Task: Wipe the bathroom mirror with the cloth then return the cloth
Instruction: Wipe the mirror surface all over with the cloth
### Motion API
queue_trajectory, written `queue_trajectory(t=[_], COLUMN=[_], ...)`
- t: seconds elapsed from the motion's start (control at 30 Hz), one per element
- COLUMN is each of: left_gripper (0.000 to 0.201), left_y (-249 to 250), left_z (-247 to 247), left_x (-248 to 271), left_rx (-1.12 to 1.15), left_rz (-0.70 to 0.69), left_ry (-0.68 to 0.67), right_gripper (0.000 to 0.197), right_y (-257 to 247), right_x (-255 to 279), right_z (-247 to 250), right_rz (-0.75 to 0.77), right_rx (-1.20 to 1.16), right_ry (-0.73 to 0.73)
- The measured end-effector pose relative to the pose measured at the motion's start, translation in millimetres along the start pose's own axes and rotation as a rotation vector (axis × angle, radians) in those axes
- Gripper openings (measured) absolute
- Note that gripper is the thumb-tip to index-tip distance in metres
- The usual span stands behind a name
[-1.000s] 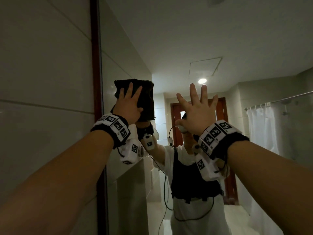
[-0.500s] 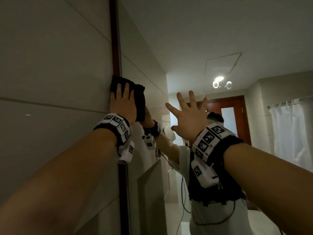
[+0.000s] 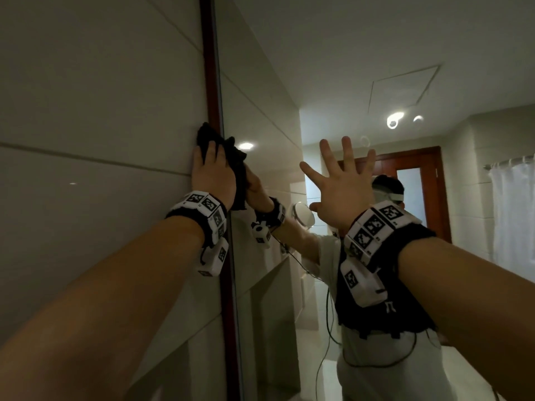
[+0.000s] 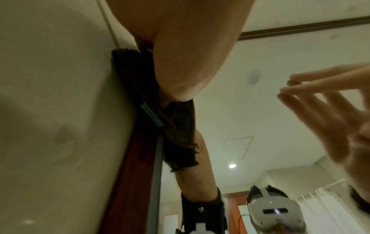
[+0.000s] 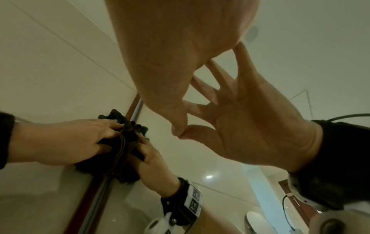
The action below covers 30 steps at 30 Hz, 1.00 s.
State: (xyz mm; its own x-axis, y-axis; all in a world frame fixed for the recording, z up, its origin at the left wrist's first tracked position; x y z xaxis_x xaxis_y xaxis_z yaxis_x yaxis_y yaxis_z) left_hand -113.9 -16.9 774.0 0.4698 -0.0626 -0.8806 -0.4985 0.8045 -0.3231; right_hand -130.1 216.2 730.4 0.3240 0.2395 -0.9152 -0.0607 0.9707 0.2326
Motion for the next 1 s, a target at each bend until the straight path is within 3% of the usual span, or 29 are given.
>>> queue_trajectory(t=[0.23,0.53,0.7,0.87,1.0], left_gripper=[0.057,0.057,0.064,0.064,0.066], left_y=[12.9,28.4,36.8,36.4,26.3], left_z=[-13.4,-27.9,-40.3,-42.2,-31.0], left_x=[40.1,92.7,122.0,119.4,86.4], left_rx=[0.021,0.041,0.027,-0.052,-0.088], left_rz=[-0.048,-0.112,-0.142,-0.155,-0.148], left_ry=[-0.078,-0.145,-0.208,-0.23,-0.196], right_gripper=[0.081,0.101,0.095,0.091,0.094], right_y=[-7.1,-30.3,-35.1,-36.0,-34.9], right_x=[11.7,62.3,82.2,83.9,84.7], right_z=[-1.3,-13.4,-22.6,-23.3,-24.7], right_rz=[-0.014,0.065,0.081,0.092,0.106], right_rx=[-0.041,0.03,-0.009,-0.016,-0.031], right_ry=[0.006,-0.095,-0.122,-0.121,-0.126])
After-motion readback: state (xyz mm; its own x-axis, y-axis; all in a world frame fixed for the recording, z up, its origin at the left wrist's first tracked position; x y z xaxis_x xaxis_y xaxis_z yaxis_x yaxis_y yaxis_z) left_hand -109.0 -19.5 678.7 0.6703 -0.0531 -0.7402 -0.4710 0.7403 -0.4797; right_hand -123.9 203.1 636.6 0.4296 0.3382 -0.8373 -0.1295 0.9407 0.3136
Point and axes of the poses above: each hand's wrist, its own x-axis away from the middle knuckle, its own z-axis out of the back of the hand, y = z × x, the point moved 5 cm from there along -x, towards the middle knuckle, and after that the axes turned 9 degrees about y, right-handed, at the moved point
